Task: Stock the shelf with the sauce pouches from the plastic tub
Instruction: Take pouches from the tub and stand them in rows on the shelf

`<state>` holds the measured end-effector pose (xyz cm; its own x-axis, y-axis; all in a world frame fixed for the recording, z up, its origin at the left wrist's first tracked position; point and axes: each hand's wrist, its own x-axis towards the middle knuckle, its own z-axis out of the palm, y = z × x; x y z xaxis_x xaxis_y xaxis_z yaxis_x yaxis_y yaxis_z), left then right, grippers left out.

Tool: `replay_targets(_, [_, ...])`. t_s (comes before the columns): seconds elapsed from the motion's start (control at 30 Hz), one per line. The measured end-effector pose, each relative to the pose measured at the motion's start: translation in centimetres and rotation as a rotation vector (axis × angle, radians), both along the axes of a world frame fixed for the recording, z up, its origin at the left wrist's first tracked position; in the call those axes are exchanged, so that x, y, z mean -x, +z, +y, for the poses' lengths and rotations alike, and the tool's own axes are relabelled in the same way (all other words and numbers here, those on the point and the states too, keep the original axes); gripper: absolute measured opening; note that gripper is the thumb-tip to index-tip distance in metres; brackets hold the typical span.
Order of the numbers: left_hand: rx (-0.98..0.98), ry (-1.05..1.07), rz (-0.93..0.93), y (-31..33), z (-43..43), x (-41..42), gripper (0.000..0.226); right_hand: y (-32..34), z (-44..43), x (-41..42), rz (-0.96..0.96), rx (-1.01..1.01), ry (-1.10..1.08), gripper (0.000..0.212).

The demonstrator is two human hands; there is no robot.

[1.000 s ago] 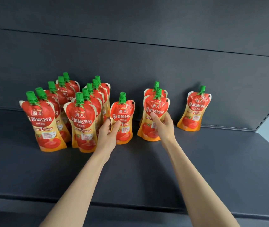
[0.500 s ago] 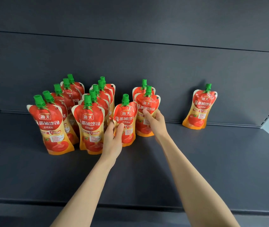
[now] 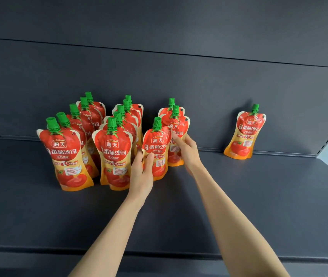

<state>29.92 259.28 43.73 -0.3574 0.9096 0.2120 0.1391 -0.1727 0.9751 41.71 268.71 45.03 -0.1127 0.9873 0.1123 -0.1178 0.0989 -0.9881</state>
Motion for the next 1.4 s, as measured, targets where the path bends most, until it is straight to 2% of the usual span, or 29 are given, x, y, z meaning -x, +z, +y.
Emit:
replay_targets(0.2, [-0.003, 0.003, 0.003, -0.1, 0.0, 0.0, 0.037, -0.3, 0.4, -0.7, -0.046, -0.005, -0.015, 0.016])
replay_targets(0.4, [0.001, 0.002, 0.0, -0.4, 0.2, 0.1, 0.036, -0.4, 0.5, -0.3, -0.055, 0.009, -0.087, 0.041])
replay_targets(0.7, [-0.002, 0.002, 0.011, -0.5, 0.2, 0.2, 0.04, -0.5, 0.5, 0.2, -0.055, -0.004, -0.113, 0.046])
replay_targets(1.0, [0.001, 0.007, 0.018, -0.6, 0.3, 0.2, 0.042, -0.4, 0.8, 0.7, -0.072, -0.007, -0.108, 0.036])
replay_targets(1.17, [-0.012, -0.004, 0.001, -0.5, 0.1, 0.1, 0.033, -0.8, 0.4, -0.1, -0.124, -0.077, -0.13, 0.02])
replay_targets(1.27, [-0.021, -0.01, -0.007, -0.4, 0.0, 0.1, 0.028, -0.9, 0.1, -0.6, -0.135, -0.105, -0.16, 0.004])
replay_targets(1.4, [-0.022, -0.004, 0.008, -0.3, 0.1, 0.1, 0.033, -0.8, -0.3, -0.5, -0.098, -0.104, -0.132, 0.003])
